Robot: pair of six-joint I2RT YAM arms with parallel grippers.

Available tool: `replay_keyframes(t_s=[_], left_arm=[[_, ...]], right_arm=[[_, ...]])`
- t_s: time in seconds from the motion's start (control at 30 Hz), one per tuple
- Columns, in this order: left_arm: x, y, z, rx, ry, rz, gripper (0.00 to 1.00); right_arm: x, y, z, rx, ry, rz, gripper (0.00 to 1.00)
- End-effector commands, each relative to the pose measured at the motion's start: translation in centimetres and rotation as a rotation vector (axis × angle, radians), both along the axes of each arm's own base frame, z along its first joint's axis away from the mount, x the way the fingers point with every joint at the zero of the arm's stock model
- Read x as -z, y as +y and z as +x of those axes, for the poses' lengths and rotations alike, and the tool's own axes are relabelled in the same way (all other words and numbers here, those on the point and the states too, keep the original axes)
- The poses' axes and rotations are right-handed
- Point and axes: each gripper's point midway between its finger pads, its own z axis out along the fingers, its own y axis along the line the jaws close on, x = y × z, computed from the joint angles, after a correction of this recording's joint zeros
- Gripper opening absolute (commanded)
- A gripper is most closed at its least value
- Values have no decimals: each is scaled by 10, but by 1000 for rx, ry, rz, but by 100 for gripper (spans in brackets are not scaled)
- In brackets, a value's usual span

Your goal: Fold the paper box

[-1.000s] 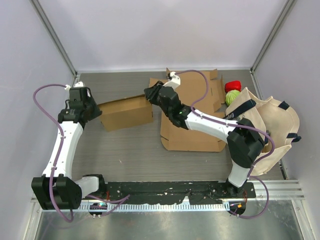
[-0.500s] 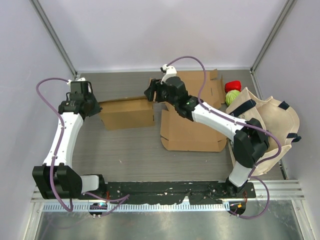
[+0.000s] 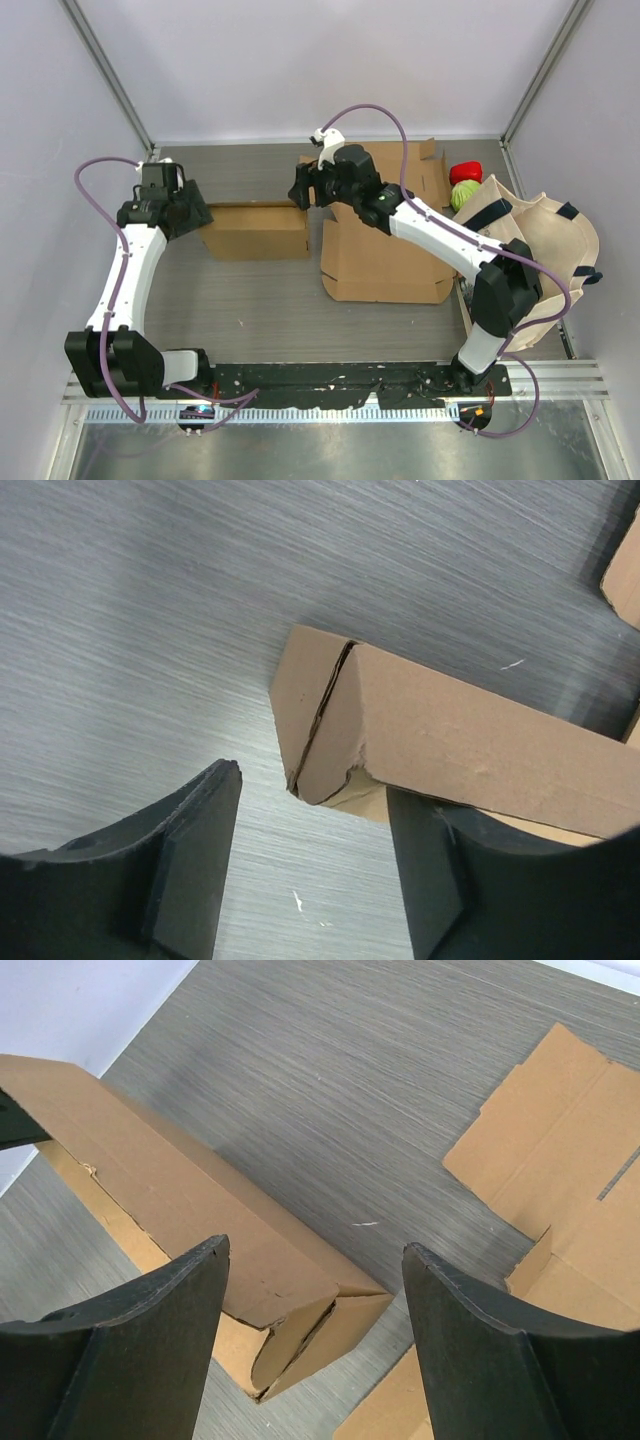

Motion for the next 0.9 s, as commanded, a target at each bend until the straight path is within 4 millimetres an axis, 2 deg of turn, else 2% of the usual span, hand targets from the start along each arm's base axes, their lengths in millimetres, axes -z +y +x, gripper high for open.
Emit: replay_keyframes(t_s=[0.0,0.13,0.23,0.3,0.37,0.4,0.43,0.57,0.6,0.67,0.7,0.73,0.77,0.83,0.87], left_arm=[[-18,-1,4,20,-27,8,68],[-31,-2,12,28,-61,5,65],[-35,-4,22,38,-79,-1,59],[-30,-3,29,42,-64,6,56],[-30,-1,33,41,-62,22,48],[-27,1,35,40,-53,30,39],[-27,2,38,34,-52,38,36],[-20,6,47,29,-31,55,20],[-19,5,49,32,-28,54,14],[-15,5,51,31,-13,52,6],[-14,7,50,26,-10,57,1],[-11,8,49,20,-2,64,0],[-11,9,48,14,2,69,0],[-7,9,44,15,14,65,0],[-7,8,44,16,13,62,0]], right_arm=[[-26,-2,-14,-69,-13,27,76],[-31,-5,-17,-68,-8,26,75],[-29,-6,-14,-57,-12,27,76],[-28,-5,-12,-57,-5,28,76],[-31,-5,-11,-58,-9,37,76],[-32,-4,-10,-62,-12,43,76],[-32,-2,-10,-66,-11,44,76],[-24,0,-7,-72,8,29,76],[-23,1,-6,-71,9,28,76],[-26,-3,-5,-52,7,21,76],[-35,-7,-4,-32,-10,25,76],[-39,-11,-3,-14,-22,20,77],[-39,-22,1,44,-25,-9,82],[-50,-27,-3,55,-34,-13,83],[-48,-28,-6,59,-21,-17,83]])
